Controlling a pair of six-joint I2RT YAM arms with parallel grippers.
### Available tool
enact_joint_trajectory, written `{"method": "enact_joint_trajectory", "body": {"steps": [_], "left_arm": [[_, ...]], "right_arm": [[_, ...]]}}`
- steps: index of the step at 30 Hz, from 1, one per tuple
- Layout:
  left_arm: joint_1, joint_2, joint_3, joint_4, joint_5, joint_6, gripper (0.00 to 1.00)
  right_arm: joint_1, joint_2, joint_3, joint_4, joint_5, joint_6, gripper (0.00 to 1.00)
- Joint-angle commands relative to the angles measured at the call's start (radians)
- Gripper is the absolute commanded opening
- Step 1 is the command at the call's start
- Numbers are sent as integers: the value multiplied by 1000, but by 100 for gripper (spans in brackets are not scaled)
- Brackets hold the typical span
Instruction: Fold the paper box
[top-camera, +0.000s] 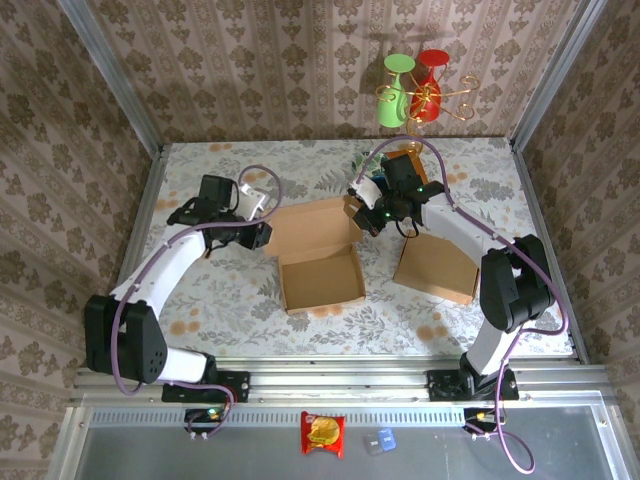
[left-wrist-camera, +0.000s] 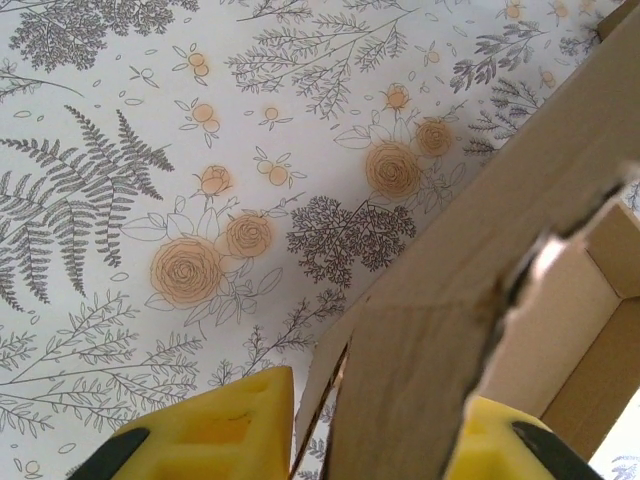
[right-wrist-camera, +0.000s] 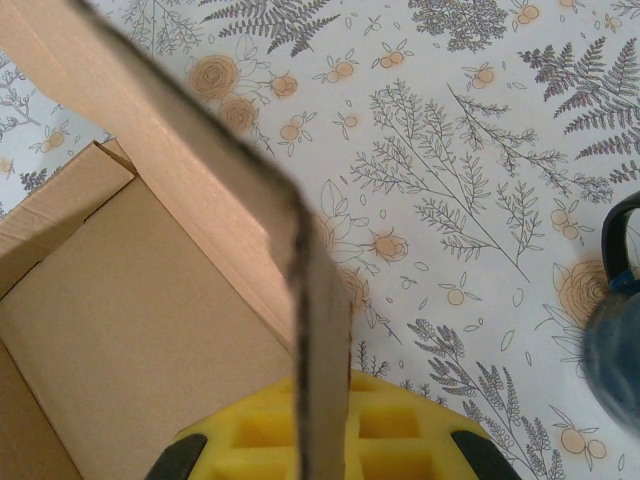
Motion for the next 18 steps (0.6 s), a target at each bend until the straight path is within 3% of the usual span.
{"method": "enact_joint_trajectory", "body": {"steps": [1, 8, 13, 18], "left_arm": [[-15, 13, 28, -1, -21, 12, 21], [-51, 24, 39, -4, -116, -25, 0], [-108, 37, 90, -2, -275, -177, 0], [-161, 87, 164, 9, -389, -325, 0]], "right_arm": [[-3, 17, 28, -25, -18, 0, 0], [9, 13, 30, -22, 17, 50, 0], [44, 5, 39, 1, 118, 234, 0], [108, 0, 40, 46, 367, 462, 0]]}}
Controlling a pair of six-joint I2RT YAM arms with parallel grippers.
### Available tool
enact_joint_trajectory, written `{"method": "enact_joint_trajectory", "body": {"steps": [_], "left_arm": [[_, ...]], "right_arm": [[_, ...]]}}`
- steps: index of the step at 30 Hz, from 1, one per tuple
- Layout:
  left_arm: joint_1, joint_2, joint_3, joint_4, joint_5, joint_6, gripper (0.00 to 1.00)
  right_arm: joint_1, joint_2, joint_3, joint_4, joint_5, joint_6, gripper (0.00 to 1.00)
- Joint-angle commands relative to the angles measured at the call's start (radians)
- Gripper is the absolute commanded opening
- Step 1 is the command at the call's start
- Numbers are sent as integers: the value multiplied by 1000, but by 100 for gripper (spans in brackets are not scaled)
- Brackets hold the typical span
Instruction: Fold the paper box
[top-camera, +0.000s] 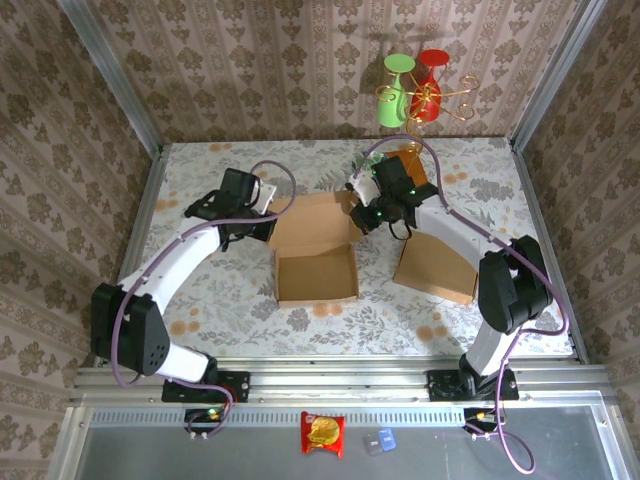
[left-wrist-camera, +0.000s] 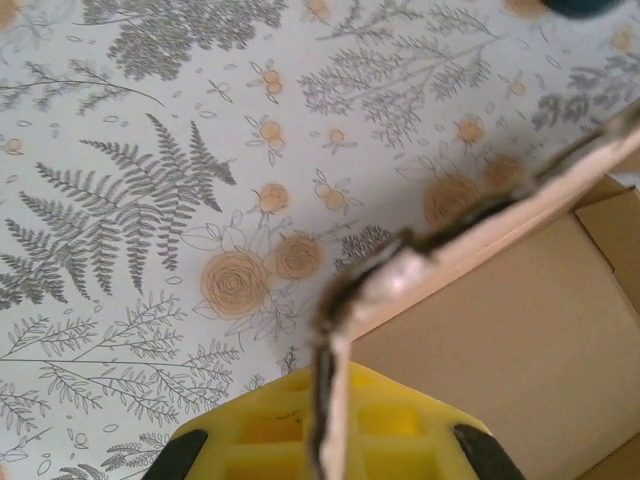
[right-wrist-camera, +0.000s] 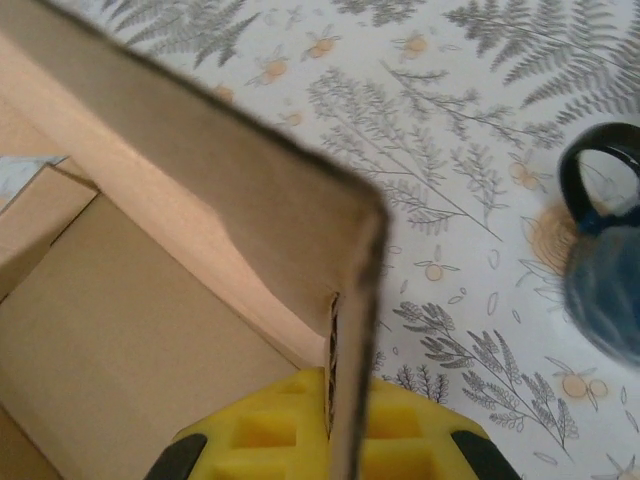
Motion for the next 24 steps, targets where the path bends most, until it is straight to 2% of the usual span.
{"method": "enact_joint_trajectory", "body": {"steps": [1, 3, 9, 12, 15, 19, 24], "left_arm": [[-22, 35, 79, 23, -108, -152, 0], [-22, 63, 111, 35, -112, -194, 0], [-5, 149, 195, 99, -86, -220, 0], [25, 174, 204, 159, -70, -240, 0], [63, 162, 121, 335, -10, -259, 0], [91, 124, -51, 624, 41, -277, 0], [91, 73, -239, 938, 98, -270, 0]], "right_arm": [[41, -1, 28, 42, 183, 215, 0], [51, 4, 35, 65, 246, 297, 0], [70, 47, 87, 167, 278, 416, 0], [88, 87, 134, 208, 357, 475, 0], [95, 118, 125, 313, 372, 508, 0], [98, 92, -45, 667, 357, 511, 0], [126, 64, -177, 907, 400, 501, 0]]}}
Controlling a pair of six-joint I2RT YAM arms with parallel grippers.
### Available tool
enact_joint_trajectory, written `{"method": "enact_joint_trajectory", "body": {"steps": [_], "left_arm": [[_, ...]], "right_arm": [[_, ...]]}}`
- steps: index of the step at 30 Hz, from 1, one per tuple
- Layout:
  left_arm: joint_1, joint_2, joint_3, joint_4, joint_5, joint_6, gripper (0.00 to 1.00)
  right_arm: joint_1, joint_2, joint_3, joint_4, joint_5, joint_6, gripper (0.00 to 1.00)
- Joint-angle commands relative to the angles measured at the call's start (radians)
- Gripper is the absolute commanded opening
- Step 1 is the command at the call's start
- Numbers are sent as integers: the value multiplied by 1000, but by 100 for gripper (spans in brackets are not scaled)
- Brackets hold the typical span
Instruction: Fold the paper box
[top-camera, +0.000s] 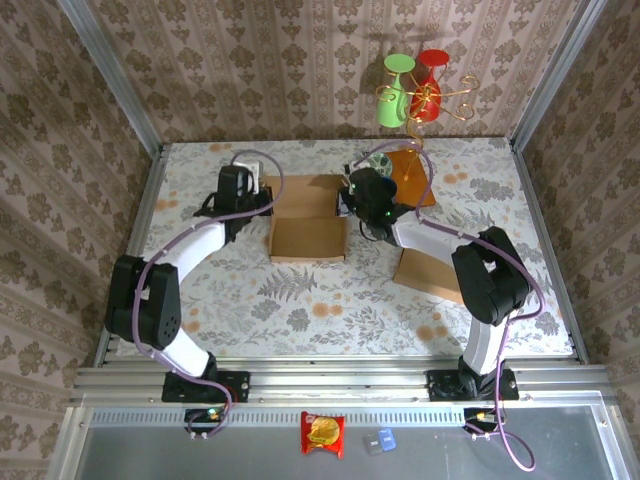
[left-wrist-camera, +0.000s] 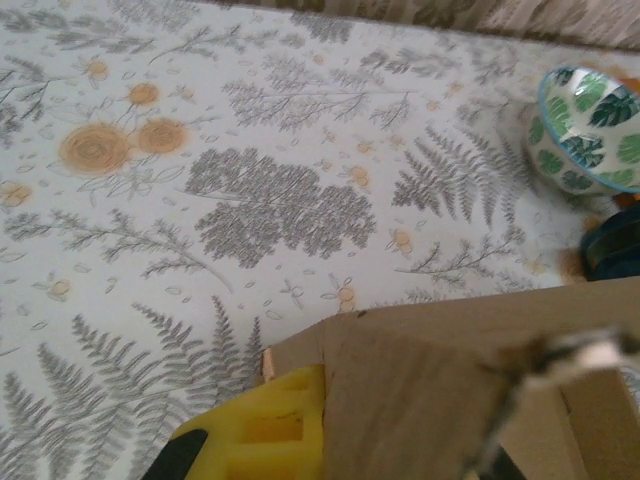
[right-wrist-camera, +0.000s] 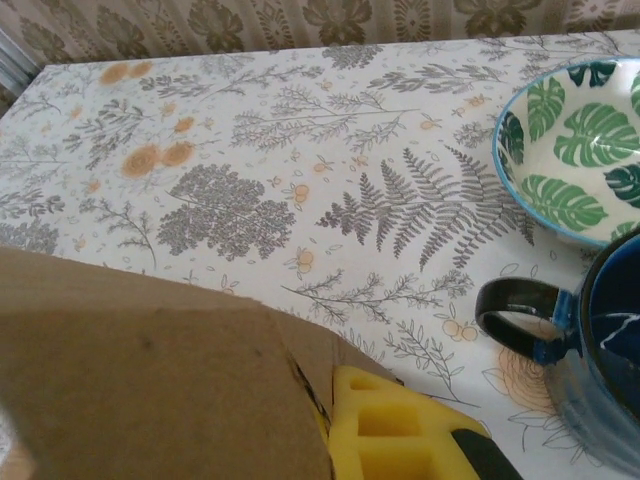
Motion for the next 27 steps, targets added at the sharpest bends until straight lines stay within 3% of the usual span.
{"method": "enact_joint_trajectory", "body": {"steps": [1, 7, 11, 18, 24, 27], "left_arm": [[-6, -65, -103, 321, 105, -27, 0], [-11, -75, -228, 550, 173, -20, 0], [-12, -73, -349, 749, 146, -19, 0], [-15, -38, -473, 921, 156, -32, 0], [-27, -59, -552, 972, 124, -36, 0], [-39, -84, -564, 934, 111, -1, 0]], "right_arm": [[30, -38, -52, 305, 24, 31, 0], [58, -43, -159, 479, 55, 27, 0], [87, -29, -220, 578, 92, 18, 0], [139, -11, -276, 585, 146, 11, 0], [169, -100, -293, 399, 190, 93, 25], [171, -140, -291, 293, 128, 138, 32]]}}
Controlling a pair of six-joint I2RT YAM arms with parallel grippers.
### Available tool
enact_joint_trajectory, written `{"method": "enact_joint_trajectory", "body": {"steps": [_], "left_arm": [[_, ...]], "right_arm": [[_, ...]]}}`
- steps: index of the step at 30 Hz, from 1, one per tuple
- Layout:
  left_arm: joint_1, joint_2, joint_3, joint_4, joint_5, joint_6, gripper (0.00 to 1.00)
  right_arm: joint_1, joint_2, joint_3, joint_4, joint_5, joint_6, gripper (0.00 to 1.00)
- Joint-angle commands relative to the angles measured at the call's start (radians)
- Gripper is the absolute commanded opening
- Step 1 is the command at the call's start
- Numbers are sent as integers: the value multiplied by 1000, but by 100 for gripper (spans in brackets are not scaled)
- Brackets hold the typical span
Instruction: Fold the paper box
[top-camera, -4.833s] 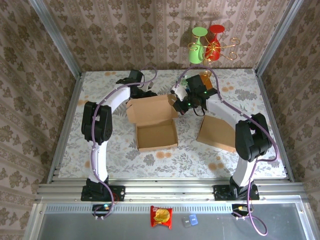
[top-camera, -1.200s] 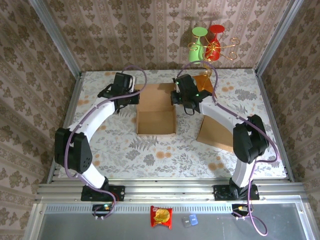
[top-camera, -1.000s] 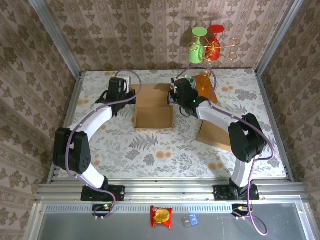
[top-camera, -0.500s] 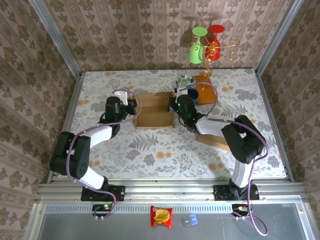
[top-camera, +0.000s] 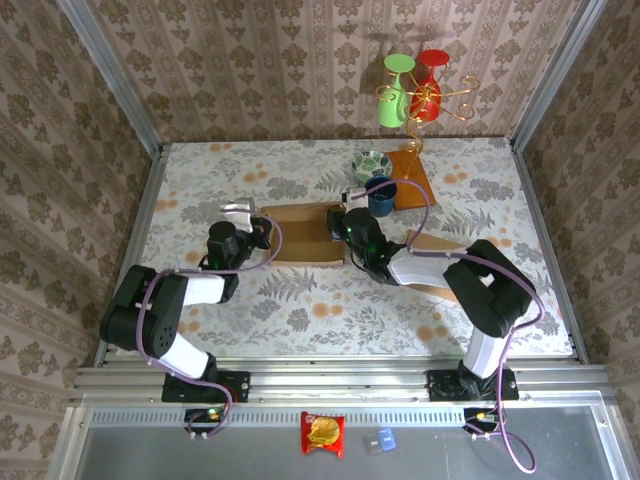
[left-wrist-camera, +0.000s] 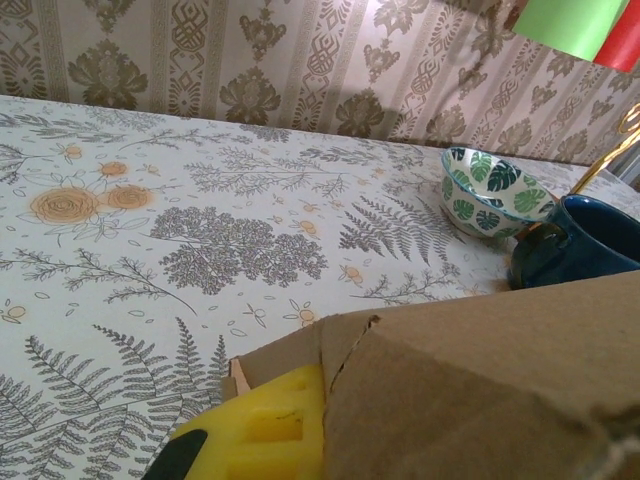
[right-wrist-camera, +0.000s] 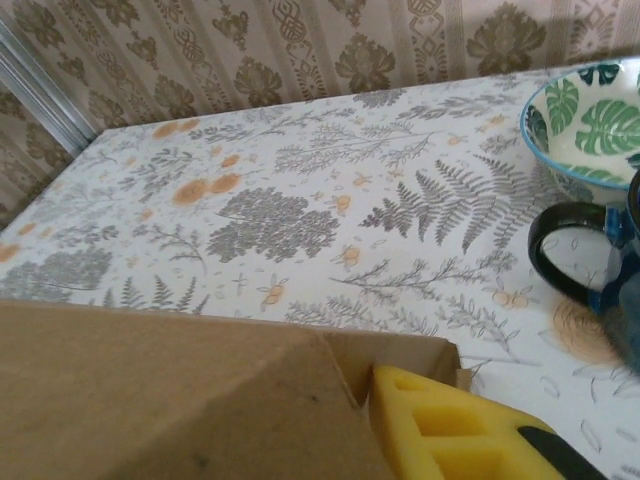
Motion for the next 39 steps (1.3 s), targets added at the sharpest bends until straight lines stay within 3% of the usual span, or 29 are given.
{"method": "enact_joint_trajectory", "body": {"steps": [1, 7, 11, 14, 19, 26, 30, 35, 39], "left_arm": [[-38, -41, -15, 31, 59, 21, 0], [-52, -78, -14, -34, 2, 76, 0], [-54, -94, -3, -63, -11, 100, 0], [-58, -101, 8, -77, -10, 110, 0], [-62, -101, 15, -87, 3, 111, 0], [-66, -103, 23, -97, 9, 117, 0], [-68, -98, 27, -100, 8, 119, 0], [-74, -89, 32, -98, 9, 124, 0], [-75, -81, 35, -95, 10, 125, 0]], "right_arm": [[18, -76, -1, -118, -83, 92, 39], [18, -160, 59, -378, -295, 169, 76], [11, -230, 55, -494, -427, 233, 93], [-8, -293, 51, -564, -589, 244, 100], [-55, -418, 42, -707, -709, 333, 100], [-88, -555, 11, -861, -736, 372, 100], [-205, -617, 12, -891, -764, 483, 98], [-376, -541, 70, -912, -872, 632, 87], [-404, -369, 176, -992, -925, 681, 71]]}}
